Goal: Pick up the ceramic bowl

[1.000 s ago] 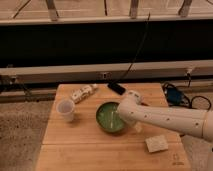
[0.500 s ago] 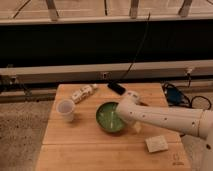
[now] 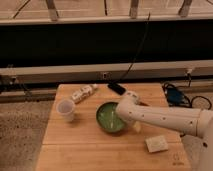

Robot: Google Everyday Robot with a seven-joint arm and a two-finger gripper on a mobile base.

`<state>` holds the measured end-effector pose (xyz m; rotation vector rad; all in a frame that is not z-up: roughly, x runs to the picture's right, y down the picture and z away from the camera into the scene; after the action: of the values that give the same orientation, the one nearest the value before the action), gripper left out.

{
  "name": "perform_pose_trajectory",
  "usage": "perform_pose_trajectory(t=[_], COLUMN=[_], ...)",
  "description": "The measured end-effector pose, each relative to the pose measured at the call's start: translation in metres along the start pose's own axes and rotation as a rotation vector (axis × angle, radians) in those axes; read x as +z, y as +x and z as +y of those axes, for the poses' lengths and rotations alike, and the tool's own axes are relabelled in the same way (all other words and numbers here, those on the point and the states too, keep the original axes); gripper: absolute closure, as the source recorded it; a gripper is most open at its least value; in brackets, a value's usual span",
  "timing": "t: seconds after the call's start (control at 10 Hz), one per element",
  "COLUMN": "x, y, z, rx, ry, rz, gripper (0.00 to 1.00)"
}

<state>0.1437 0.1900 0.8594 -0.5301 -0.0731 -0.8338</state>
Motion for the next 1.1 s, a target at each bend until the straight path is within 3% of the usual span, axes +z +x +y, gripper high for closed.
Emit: perform_pose_trajectory(t=[0.2,0.4,0.7,0.8,1.1], x=[0.002,0.0031,0.0052,0.0057,0.0051], y=[0.0004,0.0016,0.0024,0.003,0.0026], z=[-0.0012,-0.0032,-0.0058,-0.0057,-0.0053], rx=[-0.004,-0.01,-0.017,-0.018,-0.017], ry=[-0.001,-0.001,0.0,0.0,-0.002], rz=[0.001,0.004,0.007,0.008,0.006], gripper=[0.23,0.37,0.3,0.35,0.62])
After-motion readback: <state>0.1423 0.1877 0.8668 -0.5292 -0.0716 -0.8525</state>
